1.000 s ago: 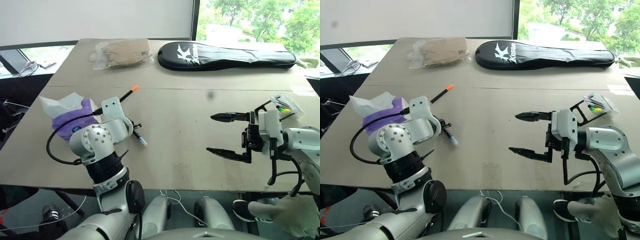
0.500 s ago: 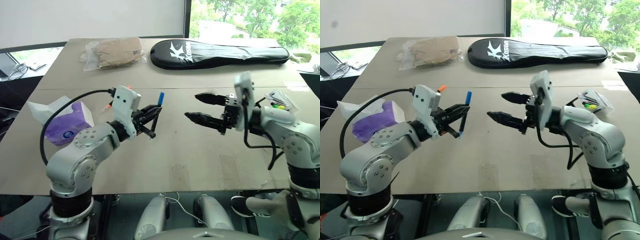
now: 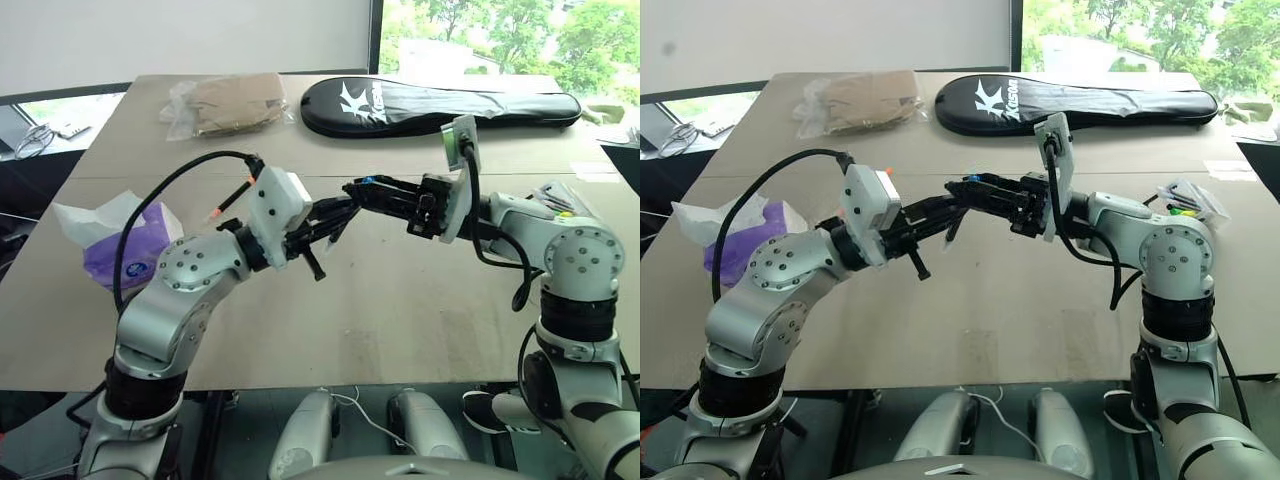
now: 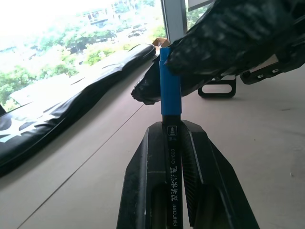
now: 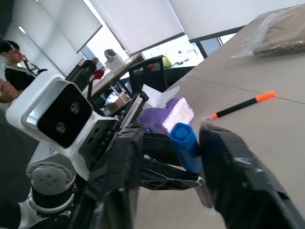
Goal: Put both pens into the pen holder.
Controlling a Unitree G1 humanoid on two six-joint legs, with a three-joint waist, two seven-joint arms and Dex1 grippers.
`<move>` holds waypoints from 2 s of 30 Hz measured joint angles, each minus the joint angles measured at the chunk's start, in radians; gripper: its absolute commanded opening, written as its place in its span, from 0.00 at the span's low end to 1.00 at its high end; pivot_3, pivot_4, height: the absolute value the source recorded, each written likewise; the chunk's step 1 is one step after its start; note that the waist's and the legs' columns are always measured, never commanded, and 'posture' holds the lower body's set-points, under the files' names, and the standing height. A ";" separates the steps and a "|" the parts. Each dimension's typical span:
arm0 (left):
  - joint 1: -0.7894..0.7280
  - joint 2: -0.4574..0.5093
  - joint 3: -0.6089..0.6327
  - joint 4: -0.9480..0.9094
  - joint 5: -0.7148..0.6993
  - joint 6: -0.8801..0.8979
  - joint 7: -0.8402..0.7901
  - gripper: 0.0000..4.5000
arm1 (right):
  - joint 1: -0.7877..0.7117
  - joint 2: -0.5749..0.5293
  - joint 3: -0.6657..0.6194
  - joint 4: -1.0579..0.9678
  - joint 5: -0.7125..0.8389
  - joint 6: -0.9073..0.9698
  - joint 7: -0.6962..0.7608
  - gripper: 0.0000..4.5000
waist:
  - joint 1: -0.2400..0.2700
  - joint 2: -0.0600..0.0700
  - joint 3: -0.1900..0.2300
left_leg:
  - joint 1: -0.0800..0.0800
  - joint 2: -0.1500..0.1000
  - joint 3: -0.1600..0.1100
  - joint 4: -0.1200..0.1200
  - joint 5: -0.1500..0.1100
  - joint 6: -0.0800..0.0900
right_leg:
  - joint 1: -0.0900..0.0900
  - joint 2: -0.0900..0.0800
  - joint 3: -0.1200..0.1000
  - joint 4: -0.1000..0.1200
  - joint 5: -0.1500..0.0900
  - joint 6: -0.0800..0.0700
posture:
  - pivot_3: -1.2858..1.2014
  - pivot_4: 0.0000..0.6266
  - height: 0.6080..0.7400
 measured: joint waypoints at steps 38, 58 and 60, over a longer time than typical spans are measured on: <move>-0.001 -0.034 -0.021 0.034 -0.125 0.093 -0.056 0.65 | 0.105 -0.742 -0.124 -0.095 -0.559 -0.203 0.052 0.02 | -0.002 0.004 0.003 | -0.001 0.003 0.005 0.001 0.000 0.001 | -0.001 0.003 0.000 0.000 0.000 0.000 | 0.52 0.24 1.00; -0.025 -0.022 -0.006 -0.008 -0.313 0.193 -0.078 0.65 | 0.118 -0.767 -0.020 -0.072 -0.745 -0.180 0.118 0.02 | 0.003 0.004 0.003 | -0.001 0.003 0.004 0.002 0.000 0.001 | -0.001 0.002 0.002 0.000 0.000 0.000 | 0.52 0.24 1.00; -0.014 -0.022 -0.006 -0.008 -0.315 0.193 -0.073 0.65 | 0.119 -0.767 0.002 -0.065 -0.769 -0.186 0.122 0.02 | 0.003 0.004 0.003 | -0.001 0.003 0.004 0.002 0.000 0.001 | -0.001 0.002 0.003 0.000 0.000 0.000 | 0.52 0.24 1.00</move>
